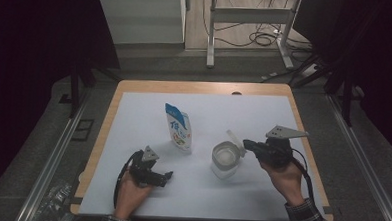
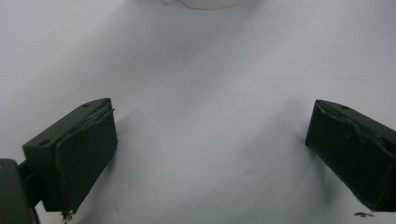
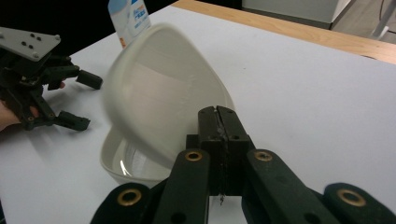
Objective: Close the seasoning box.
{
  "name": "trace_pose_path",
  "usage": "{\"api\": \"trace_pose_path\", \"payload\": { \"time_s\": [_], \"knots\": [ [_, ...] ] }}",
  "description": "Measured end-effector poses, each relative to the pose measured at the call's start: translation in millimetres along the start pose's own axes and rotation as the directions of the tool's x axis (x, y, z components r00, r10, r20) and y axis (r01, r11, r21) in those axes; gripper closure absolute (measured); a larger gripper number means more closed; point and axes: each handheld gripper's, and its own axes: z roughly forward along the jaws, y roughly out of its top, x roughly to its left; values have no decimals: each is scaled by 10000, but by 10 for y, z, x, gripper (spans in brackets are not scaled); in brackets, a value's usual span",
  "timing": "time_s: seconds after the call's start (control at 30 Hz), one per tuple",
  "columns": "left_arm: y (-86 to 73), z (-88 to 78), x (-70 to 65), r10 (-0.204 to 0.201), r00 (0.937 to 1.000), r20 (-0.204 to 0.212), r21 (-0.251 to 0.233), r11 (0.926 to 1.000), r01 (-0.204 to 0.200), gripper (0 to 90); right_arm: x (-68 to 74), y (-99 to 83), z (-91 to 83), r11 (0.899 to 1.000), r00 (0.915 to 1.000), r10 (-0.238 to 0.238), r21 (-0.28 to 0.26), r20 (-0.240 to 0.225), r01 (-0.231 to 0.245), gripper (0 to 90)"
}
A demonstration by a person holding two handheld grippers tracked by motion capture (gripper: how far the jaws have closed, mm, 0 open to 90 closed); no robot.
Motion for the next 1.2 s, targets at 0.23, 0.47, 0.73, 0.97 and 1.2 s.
{"api": "trace_pose_path", "payload": {
  "time_s": [0.23,0.47,0.73,0.97,1.2],
  "knots": [
    [0,0,0,-1,10000,0,-2,10000,1,24,62,-18,56,9999,9998,-108,117,-161,110,890],
    [1,-2,4,46,10000,11,22,10000,-46,24,57,-21,-24,9997,9997,-224,75,-7,224,889],
    [0,1,1,17,10000,6,-4,10000,-17,24,34,-140,-109,9999,9999,-94,126,91,93,889],
    [0,-1,2,50,10000,7,25,10000,-50,24,56,-267,-167,9997,9993,-227,76,303,225,889],
    [0,-2,3,59,10000,10,34,10000,-59,24,117,-385,-173,9992,9987,-376,141,330,371,889]
  ]
}}
